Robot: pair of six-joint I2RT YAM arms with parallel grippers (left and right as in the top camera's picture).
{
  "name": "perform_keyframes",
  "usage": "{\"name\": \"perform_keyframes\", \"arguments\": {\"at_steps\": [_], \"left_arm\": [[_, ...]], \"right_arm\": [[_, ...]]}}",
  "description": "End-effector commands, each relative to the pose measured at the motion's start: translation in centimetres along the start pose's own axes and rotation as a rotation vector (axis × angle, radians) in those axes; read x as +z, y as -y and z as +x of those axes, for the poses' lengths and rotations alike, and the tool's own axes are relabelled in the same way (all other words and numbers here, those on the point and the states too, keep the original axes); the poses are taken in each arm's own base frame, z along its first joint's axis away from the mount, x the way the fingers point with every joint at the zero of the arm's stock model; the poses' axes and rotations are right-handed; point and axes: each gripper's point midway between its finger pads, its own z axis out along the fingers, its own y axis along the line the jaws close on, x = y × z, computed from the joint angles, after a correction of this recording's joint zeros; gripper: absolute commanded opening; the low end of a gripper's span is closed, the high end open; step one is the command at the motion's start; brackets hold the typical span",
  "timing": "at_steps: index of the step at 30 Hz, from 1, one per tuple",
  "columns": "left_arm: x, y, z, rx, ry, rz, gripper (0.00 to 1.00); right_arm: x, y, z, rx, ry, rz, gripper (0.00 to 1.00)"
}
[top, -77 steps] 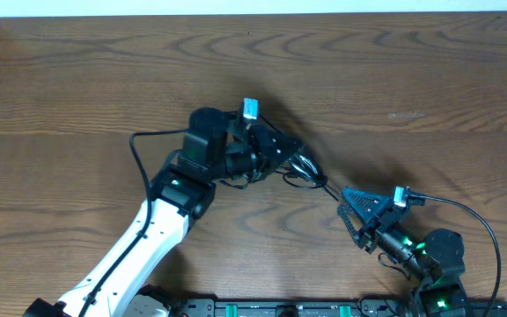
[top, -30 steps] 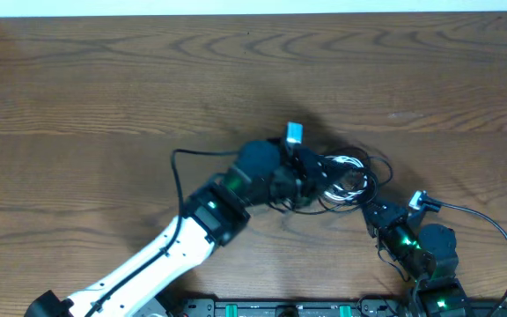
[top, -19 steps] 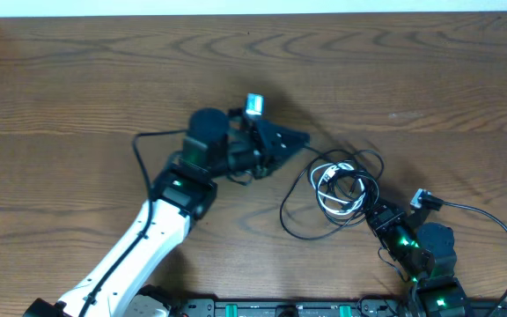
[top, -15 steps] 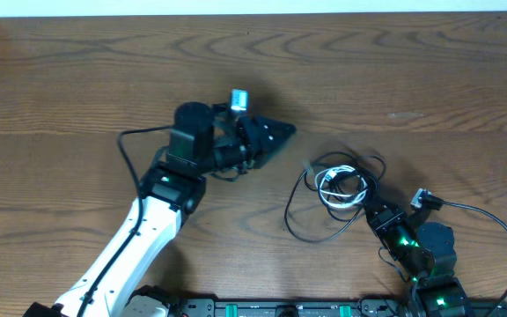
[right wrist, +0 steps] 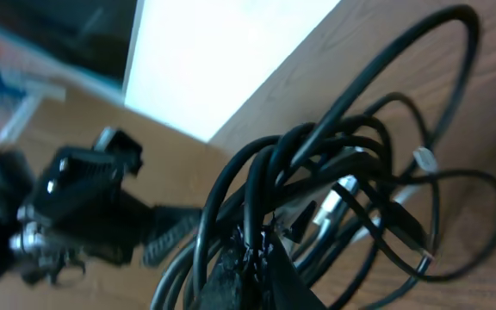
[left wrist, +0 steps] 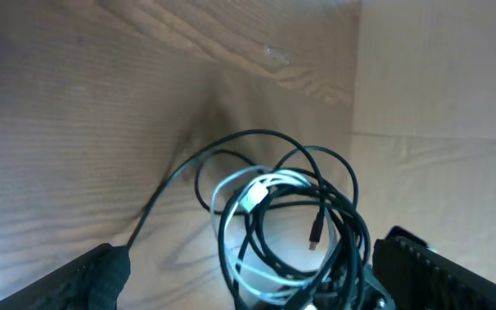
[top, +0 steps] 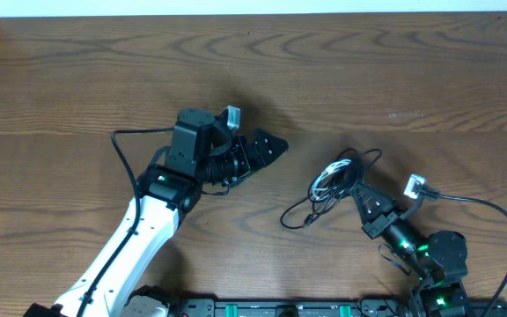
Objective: Untangle cables
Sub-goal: 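Open the left gripper, releasing cables, and pull it back left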
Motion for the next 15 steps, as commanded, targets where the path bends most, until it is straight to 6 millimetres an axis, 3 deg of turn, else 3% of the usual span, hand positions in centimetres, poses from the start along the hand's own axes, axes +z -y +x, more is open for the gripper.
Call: {"name": "perform_keyframes", "arguments": {"at_steps": [1, 4, 9, 12, 15], "left_arm": [[-0.5, 1.0, -0.2, 0.170, 0.010, 0.026, 0.96], [-0.5, 1.6, 0.8, 0.342, -0.036, 0.071, 0.96], [-0.5, 1.4, 0.5, 0.397, -0.019, 0.055, 0.96], [-0.4, 0.9, 0.0, 0.393, 0.000, 0.028, 0.96], [-0.3, 0.3, -0.5, 0.389, 0.025, -0.008, 0.96]], "right_arm": [[-0.2, -1.7, 1.6, -0.107, -0.092, -0.094, 0.01], [-0.3, -2.4, 2.0, -0.133, -0.118, -0.133, 0.01], [-0.2, -2.0, 1.6, -0.131, -0.096, -0.113, 0.03], [-0.2, -2.0, 1.6, -0.072, -0.098, -0.106, 0.25], [-0.2, -1.9, 1.8, -0.054, -0.105, -0.106, 0.54]]}}
